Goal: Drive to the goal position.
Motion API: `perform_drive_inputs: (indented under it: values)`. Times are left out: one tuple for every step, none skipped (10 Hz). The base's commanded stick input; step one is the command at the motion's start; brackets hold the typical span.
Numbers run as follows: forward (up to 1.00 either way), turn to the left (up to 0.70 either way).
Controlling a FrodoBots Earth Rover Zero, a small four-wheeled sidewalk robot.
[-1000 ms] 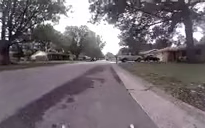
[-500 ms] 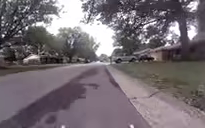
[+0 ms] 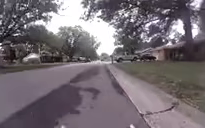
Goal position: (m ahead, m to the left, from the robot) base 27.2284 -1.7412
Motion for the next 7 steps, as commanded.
perform_drive_inputs:
  values:
    - [1.0, 0.4]
    - [1.0, 0.4]
    - [1.0, 0.31]
    - [1.0, 0.19]
    - [1.0, 0.0]
    - [1.0, 0.0]
    - [1.0, 0.0]
